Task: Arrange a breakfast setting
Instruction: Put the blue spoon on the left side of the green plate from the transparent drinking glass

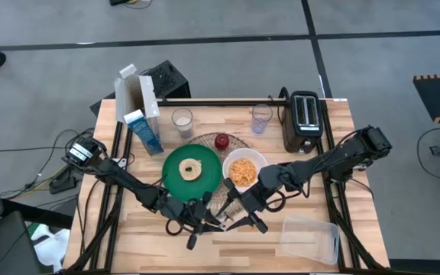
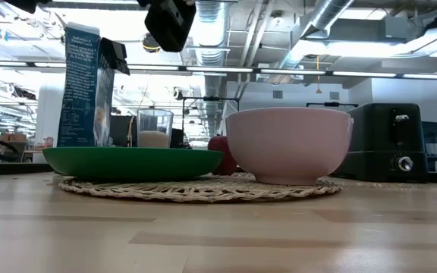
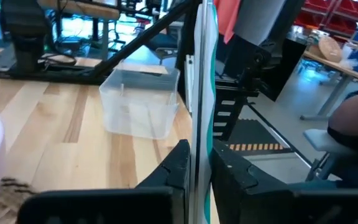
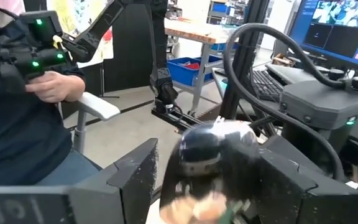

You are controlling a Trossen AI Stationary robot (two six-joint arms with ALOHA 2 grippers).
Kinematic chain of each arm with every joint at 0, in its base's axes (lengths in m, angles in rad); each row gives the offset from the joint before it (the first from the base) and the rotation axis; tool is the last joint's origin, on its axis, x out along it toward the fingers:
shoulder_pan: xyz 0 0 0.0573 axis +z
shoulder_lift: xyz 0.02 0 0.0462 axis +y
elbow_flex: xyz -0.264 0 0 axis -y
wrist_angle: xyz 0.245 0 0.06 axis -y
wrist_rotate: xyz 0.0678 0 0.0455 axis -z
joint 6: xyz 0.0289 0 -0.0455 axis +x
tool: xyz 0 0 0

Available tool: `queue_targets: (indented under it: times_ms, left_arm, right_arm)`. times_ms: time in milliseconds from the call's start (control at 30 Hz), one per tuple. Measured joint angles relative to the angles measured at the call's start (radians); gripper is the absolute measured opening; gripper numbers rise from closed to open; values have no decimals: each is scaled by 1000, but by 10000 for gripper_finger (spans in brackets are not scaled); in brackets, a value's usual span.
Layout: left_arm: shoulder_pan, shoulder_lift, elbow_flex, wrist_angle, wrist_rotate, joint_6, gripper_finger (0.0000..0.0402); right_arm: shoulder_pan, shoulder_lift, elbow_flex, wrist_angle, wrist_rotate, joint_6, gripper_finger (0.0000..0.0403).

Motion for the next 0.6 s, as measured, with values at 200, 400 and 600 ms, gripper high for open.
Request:
queue_targets:
  times_ms: [200,400,600]
  left_arm:
    - [-9,-16,0,-80,-66,-62,29]
    - [-67,-81,0,-254,-184,-196,25]
    - [-149,-158,0,-540,-328,-442,27]
  right_arm:
    - [7,-22,0,-73,9,22,258]
    - [47,-136,1,-285,75,28,259]
    - [115,-246,1,-486,155,68,260]
